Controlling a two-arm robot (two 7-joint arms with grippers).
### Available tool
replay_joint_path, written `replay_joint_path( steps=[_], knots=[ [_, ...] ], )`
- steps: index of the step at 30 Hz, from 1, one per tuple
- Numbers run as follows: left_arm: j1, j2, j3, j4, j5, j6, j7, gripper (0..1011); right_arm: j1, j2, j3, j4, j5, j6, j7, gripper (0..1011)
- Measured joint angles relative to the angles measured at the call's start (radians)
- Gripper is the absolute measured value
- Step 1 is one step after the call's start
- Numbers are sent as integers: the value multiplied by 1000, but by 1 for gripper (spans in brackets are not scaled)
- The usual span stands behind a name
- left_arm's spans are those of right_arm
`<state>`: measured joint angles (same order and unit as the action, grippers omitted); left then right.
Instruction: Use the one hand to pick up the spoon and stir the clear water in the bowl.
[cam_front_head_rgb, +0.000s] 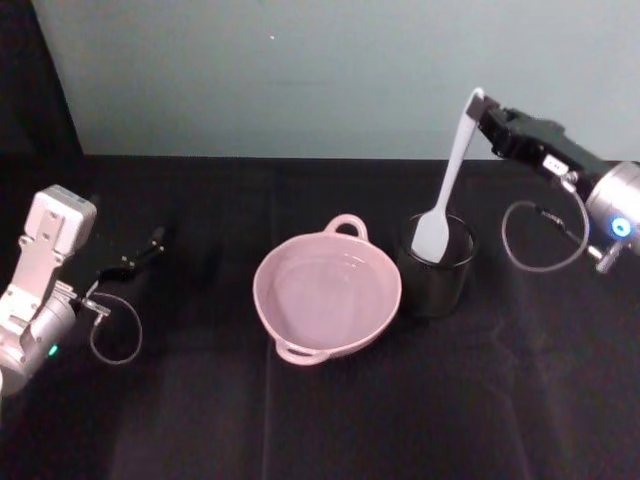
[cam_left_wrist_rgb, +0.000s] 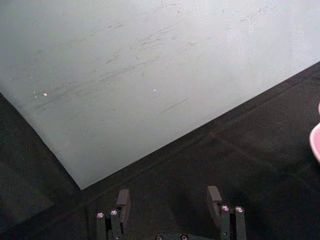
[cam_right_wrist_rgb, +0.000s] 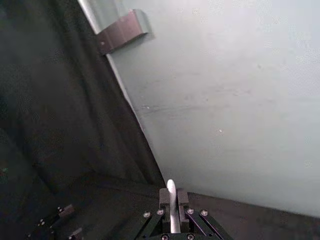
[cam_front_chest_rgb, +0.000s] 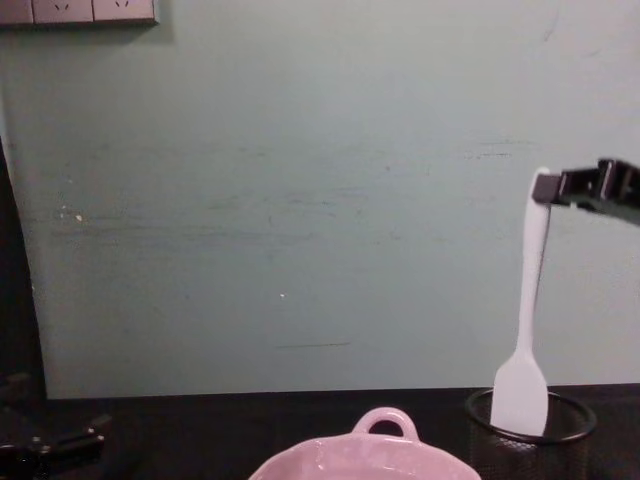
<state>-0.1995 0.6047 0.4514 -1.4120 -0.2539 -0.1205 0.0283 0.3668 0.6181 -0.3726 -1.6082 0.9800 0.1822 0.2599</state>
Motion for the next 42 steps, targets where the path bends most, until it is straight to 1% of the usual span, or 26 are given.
replay_joint_path(
  steps=[8, 15, 42],
  knots=[
    [0, 0, 0, 0, 0, 0, 0, 1011, 46, 44, 0, -75, -48, 66, -8, 95],
    [0, 0, 0, 0, 0, 0, 0, 1011, 60, 58, 8, -107, -61, 93, -18, 95],
    [0, 0, 0, 0, 0, 0, 0, 1011, 54, 56, 9, -107, -59, 88, -18, 95]
  ],
)
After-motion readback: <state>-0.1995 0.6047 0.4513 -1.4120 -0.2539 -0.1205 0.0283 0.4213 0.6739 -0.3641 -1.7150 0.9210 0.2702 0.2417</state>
